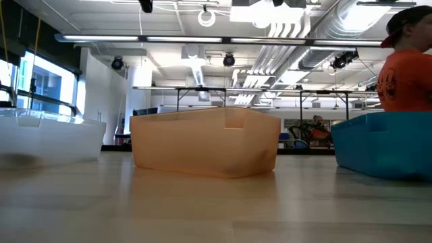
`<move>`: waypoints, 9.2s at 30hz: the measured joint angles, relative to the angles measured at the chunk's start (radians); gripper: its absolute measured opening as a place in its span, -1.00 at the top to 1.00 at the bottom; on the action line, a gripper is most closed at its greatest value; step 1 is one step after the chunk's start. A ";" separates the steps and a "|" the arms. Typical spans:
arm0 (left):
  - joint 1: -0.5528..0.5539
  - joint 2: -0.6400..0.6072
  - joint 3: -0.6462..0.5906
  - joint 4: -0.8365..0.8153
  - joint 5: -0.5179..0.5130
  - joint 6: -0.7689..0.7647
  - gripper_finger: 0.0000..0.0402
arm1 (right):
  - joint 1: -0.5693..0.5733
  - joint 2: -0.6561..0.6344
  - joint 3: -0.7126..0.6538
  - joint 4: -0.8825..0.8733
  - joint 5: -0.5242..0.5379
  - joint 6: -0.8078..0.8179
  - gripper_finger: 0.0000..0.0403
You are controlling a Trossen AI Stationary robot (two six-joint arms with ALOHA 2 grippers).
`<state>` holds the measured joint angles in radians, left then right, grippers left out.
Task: Sort silverware by color (type)
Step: Put the left gold spoon into the transparent bin
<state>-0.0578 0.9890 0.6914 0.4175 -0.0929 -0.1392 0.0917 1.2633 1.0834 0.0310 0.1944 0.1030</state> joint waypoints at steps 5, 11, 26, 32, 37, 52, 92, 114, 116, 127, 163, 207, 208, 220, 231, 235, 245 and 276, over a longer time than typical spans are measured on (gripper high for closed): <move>0.000 0.000 0.000 0.000 0.000 -0.035 0.34 | 0.000 0.000 0.000 0.005 0.000 -0.014 -0.17; 0.000 0.000 0.000 0.000 0.002 0.003 0.34 | 0.000 0.000 0.000 0.019 0.000 0.000 -0.17; -0.006 0.000 0.000 -0.001 0.003 0.054 0.34 | 0.000 0.000 0.000 0.057 -0.017 0.004 -0.17; -0.025 0.000 0.000 -0.007 0.004 0.066 0.34 | 0.000 0.000 0.000 0.057 -0.019 0.005 -0.17; -0.035 0.000 0.000 -0.007 0.004 0.065 0.34 | 0.000 0.000 0.000 0.057 -0.019 0.028 -0.17; -0.156 0.014 0.217 -0.610 0.057 0.044 0.34 | 0.003 0.000 0.000 0.056 -0.053 0.058 -0.17; -0.568 0.692 0.298 -1.135 0.167 0.246 0.34 | 0.003 0.001 0.000 -0.104 -0.053 0.104 -0.17; -0.550 0.723 0.297 -1.149 0.252 0.309 0.34 | 0.003 0.001 0.000 -0.135 -0.052 0.123 -0.17; -0.550 0.729 0.297 -1.145 0.252 0.309 0.34 | 0.003 0.001 0.000 -0.136 -0.052 0.125 -0.17; -0.548 0.785 0.301 -1.146 0.276 0.282 0.34 | 0.022 0.002 0.000 -0.140 -0.050 0.133 -0.17; -0.386 0.613 0.295 -1.115 0.539 0.282 0.99 | 0.027 0.002 0.000 -0.147 -0.052 0.124 -0.17; 0.049 -0.189 0.149 -0.587 -0.333 0.074 1.00 | 0.026 0.002 0.000 0.102 -0.011 -0.060 -0.17; 0.048 -0.188 0.147 -0.573 -0.321 0.074 1.00 | 0.026 0.002 0.000 0.102 -0.011 -0.059 -0.17; 0.048 -0.185 0.147 -0.568 -0.309 0.091 1.00 | 0.026 0.002 0.000 0.102 -0.011 -0.059 -0.17; 0.048 -0.195 0.148 -0.530 -0.304 0.109 1.00 | 0.026 0.002 0.000 0.102 -0.011 -0.059 -0.17; 0.048 -0.222 0.148 -0.545 -0.268 0.131 1.00 | 0.026 0.002 0.000 0.102 -0.010 -0.059 -0.17; 0.048 -0.306 0.148 -0.596 -0.229 0.133 1.00 | 0.026 0.002 0.000 0.100 -0.010 -0.058 -0.17; 0.037 -0.271 0.298 -1.457 0.139 -0.095 1.00 | 0.024 0.001 0.000 0.055 -0.031 -0.057 -0.17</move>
<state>-0.0204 0.7182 0.9896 -1.0399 0.0466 -0.2340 0.1158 1.2644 1.0832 0.0864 0.1631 0.0462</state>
